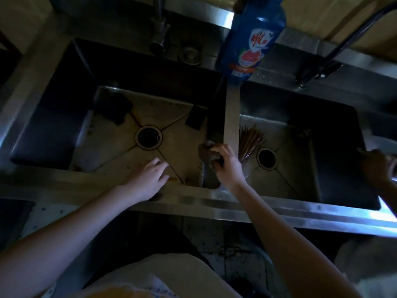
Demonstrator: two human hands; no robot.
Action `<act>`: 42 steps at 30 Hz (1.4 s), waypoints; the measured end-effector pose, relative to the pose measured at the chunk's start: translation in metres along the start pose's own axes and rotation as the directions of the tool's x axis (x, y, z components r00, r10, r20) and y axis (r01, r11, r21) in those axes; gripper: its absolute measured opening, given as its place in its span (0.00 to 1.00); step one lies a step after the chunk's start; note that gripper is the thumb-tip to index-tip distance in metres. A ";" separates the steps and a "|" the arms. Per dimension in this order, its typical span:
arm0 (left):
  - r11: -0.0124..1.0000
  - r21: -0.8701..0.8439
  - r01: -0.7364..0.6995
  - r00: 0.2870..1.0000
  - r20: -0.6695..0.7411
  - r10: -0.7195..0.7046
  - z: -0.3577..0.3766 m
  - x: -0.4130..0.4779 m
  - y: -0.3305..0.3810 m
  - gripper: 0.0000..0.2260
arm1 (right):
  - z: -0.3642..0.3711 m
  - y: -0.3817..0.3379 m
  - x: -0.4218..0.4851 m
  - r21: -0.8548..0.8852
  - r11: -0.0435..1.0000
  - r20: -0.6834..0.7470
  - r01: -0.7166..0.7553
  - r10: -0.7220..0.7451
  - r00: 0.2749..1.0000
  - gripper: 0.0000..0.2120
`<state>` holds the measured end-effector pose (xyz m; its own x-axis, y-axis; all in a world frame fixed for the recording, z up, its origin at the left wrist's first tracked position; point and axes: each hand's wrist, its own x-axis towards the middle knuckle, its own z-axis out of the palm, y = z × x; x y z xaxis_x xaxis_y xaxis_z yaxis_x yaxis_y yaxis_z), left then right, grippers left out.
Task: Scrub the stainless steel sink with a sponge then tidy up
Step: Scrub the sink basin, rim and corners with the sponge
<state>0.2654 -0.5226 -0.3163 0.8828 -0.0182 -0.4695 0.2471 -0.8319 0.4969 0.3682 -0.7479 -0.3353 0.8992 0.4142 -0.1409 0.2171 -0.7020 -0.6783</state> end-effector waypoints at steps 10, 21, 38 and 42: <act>0.997 -0.072 0.019 0.993 -0.114 -0.027 -0.002 -0.046 -0.038 0.16 | 0.038 -0.032 -0.014 -0.159 0.979 0.370 -0.125 0.176 0.912 0.19; 0.999 -0.007 0.037 0.976 -0.212 -0.038 -0.010 -0.077 -0.056 0.16 | 0.038 -0.054 0.009 -0.479 0.878 0.525 -0.025 0.309 0.793 0.14; 0.984 0.046 0.170 0.960 -0.233 -0.155 -0.020 -0.062 -0.069 0.16 | 0.042 -0.062 0.041 -0.405 0.906 0.721 -0.127 0.401 0.565 0.18; 0.978 0.044 0.204 0.949 -0.254 -0.186 -0.024 -0.055 -0.073 0.16 | 0.060 -0.071 0.050 -0.331 0.937 0.780 -0.110 0.337 0.527 0.19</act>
<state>0.2083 -0.4474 -0.3096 0.8934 0.2787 -0.3524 0.4038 -0.8418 0.3582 0.3750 -0.6426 -0.3373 0.2507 0.4336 -0.8655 0.2305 -0.8951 -0.3817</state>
